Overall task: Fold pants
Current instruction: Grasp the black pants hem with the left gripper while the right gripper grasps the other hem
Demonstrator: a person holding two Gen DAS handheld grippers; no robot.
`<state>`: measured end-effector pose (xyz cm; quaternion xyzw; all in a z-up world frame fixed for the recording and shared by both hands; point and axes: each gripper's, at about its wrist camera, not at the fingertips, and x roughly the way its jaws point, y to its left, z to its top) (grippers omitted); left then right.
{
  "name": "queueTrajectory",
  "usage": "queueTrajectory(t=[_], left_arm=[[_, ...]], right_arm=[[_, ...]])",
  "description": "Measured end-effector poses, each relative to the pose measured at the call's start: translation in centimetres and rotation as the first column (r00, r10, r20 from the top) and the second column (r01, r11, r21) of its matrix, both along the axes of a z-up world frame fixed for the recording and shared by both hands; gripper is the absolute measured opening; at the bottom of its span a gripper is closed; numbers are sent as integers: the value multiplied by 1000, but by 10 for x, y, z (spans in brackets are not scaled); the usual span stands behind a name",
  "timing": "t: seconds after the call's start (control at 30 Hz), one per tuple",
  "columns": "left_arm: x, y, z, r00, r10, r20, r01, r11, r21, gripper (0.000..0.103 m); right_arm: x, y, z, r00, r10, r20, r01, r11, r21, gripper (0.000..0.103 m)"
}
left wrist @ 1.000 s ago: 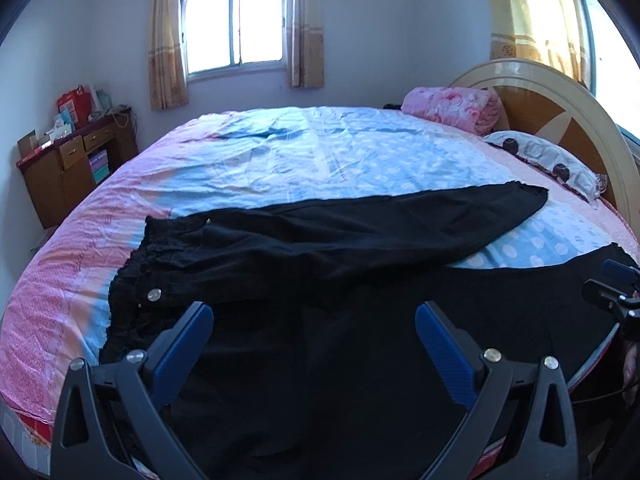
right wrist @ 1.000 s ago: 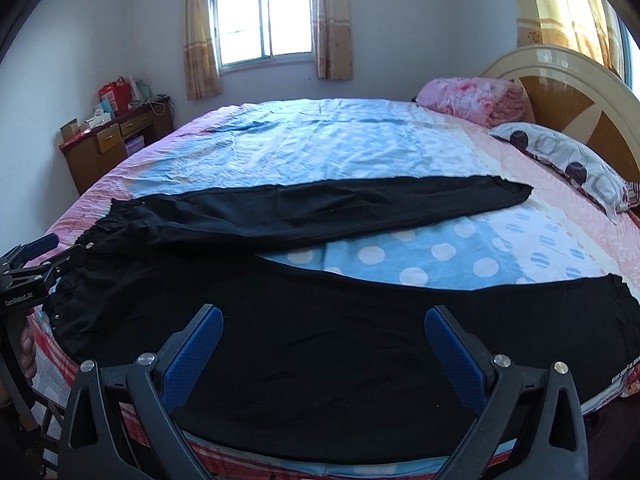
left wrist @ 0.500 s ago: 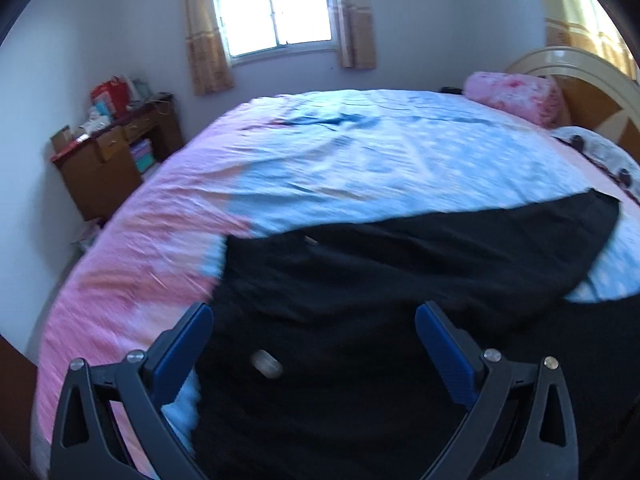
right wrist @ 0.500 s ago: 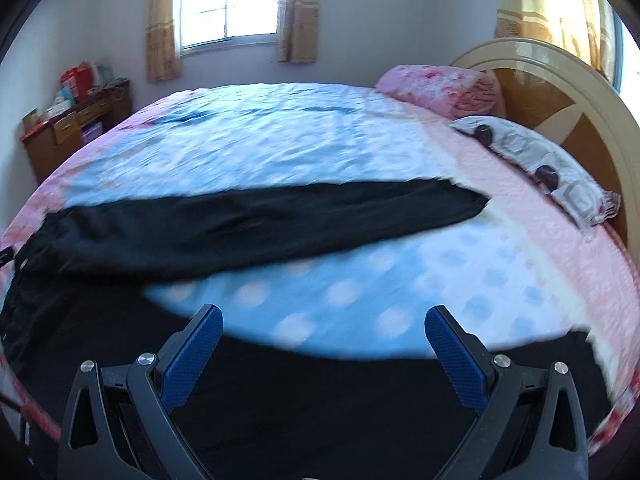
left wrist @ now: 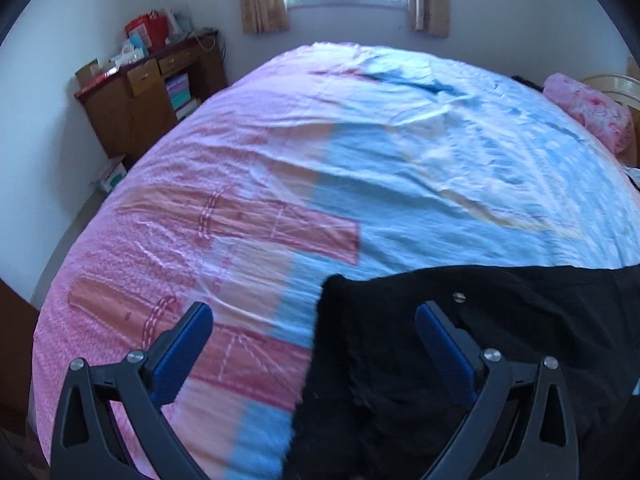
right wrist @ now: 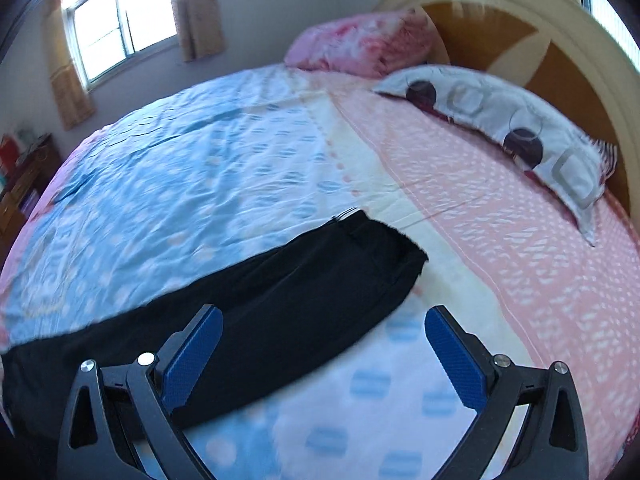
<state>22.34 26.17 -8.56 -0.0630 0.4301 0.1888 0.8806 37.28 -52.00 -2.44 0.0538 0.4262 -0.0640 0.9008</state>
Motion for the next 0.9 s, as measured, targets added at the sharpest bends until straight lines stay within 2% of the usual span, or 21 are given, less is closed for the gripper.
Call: queueTrajectory(t=[0.13,0.23,0.37,0.5,0.6,0.67,0.77,0.83,0.9], left_arm=[[10,11,-15,999,5,-33,-7,999,-48,102],[15,13,-22,999,-10,-38,8,998,-70,98],[23,16,-30,999,-14,-46,9,994,-112,97],[30,16,-30,999,-28,-46,22,993,-115,97],[37,14,-32,996,-53,-66,44,991,-127,93],[46,11,-32,994,-80,-76,69,989,-134,85],[58,4,-40,986,-119,-113,103,984,-144,85],[63,-1,-43,982,-129,-137,113,987,-117,85],[63,-3,-43,981,-138,-133,122,985,-122,83]], right_arm=[[38,-19,-12,999,-39,-24,39,999,-3,102],[68,-28,-29,996,-50,-80,50,999,-2,102],[94,-27,-44,993,-33,-111,29,999,-39,102],[121,-31,-63,990,-28,-137,17,997,-79,102],[132,-35,-77,984,-25,-178,12,997,-71,102],[136,-37,-85,979,-14,-202,2,998,-58,102],[137,-40,-91,980,-4,-199,0,1000,-20,101],[137,-43,-94,980,1,-201,2,1000,15,101],[138,-43,-93,978,25,-207,-20,999,29,97]])
